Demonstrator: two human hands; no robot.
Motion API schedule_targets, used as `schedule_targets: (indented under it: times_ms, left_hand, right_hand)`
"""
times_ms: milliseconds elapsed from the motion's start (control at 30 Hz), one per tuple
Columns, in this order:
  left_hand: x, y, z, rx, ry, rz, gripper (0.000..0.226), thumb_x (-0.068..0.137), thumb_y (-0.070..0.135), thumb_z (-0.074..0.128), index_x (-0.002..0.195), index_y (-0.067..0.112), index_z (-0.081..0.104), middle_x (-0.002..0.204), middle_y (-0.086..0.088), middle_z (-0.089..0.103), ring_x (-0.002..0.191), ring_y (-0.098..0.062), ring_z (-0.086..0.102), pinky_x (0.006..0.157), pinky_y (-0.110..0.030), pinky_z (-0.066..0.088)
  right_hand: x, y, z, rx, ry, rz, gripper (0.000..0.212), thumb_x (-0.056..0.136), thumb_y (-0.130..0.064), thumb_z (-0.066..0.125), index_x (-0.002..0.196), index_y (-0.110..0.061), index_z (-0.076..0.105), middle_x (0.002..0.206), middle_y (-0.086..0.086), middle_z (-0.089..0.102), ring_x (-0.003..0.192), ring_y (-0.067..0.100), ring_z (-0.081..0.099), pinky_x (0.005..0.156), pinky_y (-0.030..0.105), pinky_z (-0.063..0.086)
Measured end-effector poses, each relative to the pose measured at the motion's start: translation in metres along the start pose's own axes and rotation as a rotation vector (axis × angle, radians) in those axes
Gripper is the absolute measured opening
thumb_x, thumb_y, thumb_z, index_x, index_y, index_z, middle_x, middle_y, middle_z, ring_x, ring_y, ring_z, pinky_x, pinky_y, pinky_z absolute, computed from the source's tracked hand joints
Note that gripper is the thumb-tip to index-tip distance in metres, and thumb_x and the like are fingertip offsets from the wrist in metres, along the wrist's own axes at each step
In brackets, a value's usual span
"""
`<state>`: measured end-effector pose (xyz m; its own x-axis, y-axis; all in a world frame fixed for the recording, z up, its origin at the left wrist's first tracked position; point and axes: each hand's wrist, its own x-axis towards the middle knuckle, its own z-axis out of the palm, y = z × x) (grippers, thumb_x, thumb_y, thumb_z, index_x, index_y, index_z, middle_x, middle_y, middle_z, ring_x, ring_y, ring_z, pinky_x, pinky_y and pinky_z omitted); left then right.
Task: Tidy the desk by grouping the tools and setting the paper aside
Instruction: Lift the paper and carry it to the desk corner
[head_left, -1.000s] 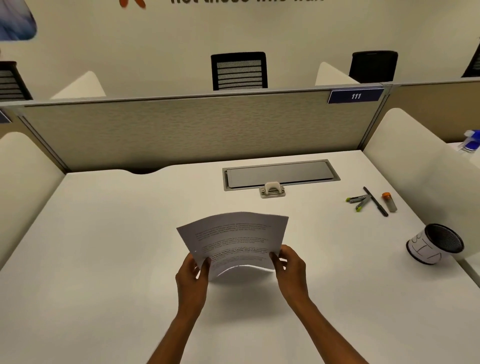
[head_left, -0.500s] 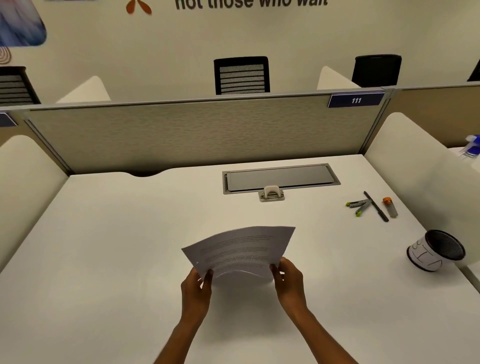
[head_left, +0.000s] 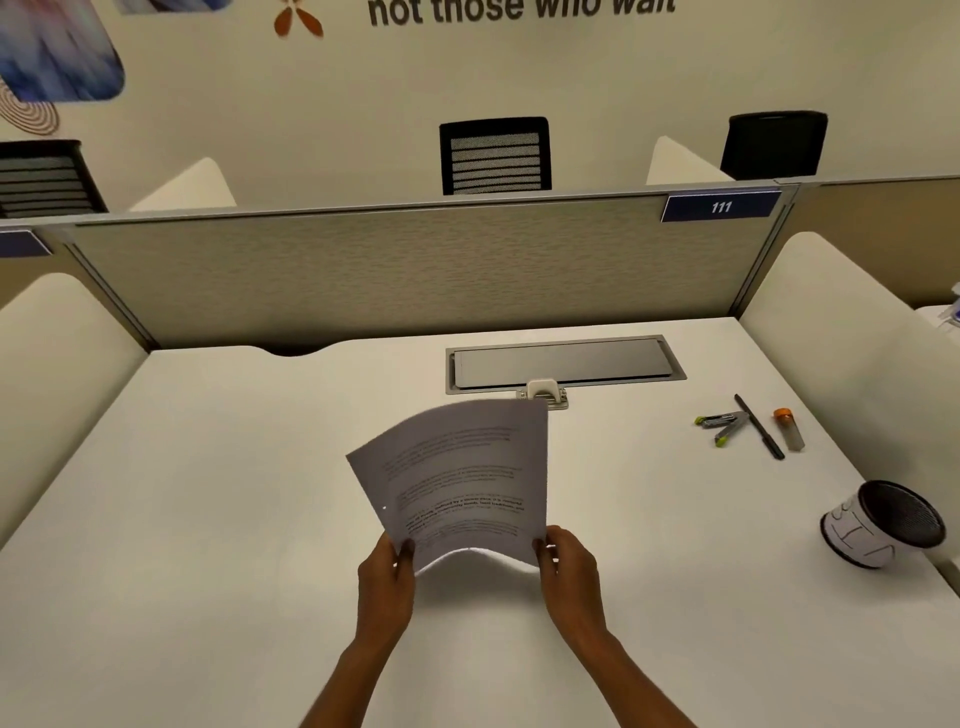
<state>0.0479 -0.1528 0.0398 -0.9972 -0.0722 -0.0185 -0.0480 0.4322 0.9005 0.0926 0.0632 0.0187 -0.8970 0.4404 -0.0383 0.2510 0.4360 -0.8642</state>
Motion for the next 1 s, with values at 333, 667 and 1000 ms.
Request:
schedule_targets:
  times_ms: [333, 667, 1000]
  left_hand:
    - [0.008, 0.014, -0.003, -0.365, -0.077, -0.172, 0.022, 0.099, 0.017, 0.053, 0.115, 0.018, 0.067, 0.107, -0.002, 0.074, 0.096, -0.019, 0.071, 0.079, -0.043, 0.059]
    - [0.005, 0.004, -0.007, -0.308, -0.299, -0.347, 0.028, 0.093, -0.004, 0.055, 0.115, 0.009, 0.065, 0.109, -0.006, 0.074, 0.101, -0.027, 0.070, 0.088, -0.047, 0.057]
    - [0.000, -0.005, -0.016, -0.424, -0.145, -0.446, 0.020, 0.090, -0.003, 0.062, 0.109, -0.002, 0.068, 0.101, -0.016, 0.075, 0.096, -0.033, 0.071, 0.075, -0.039, 0.061]
  right_hand:
    - [0.028, -0.009, -0.029, 0.110, -0.092, -0.021, 0.011, 0.099, -0.022, 0.049, 0.098, -0.027, 0.059, 0.090, -0.010, 0.065, 0.077, 0.016, 0.065, 0.053, 0.035, 0.059]
    - [0.048, -0.007, -0.042, 0.176, -0.154, 0.090, 0.010, 0.094, -0.018, 0.059, 0.103, -0.017, 0.065, 0.096, -0.002, 0.064, 0.084, 0.017, 0.064, 0.049, 0.031, 0.059]
    - [0.043, 0.008, -0.028, 0.252, -0.172, 0.240, 0.009, 0.087, -0.023, 0.068, 0.090, -0.018, 0.075, 0.079, -0.007, 0.073, 0.065, 0.008, 0.059, 0.062, 0.023, 0.045]
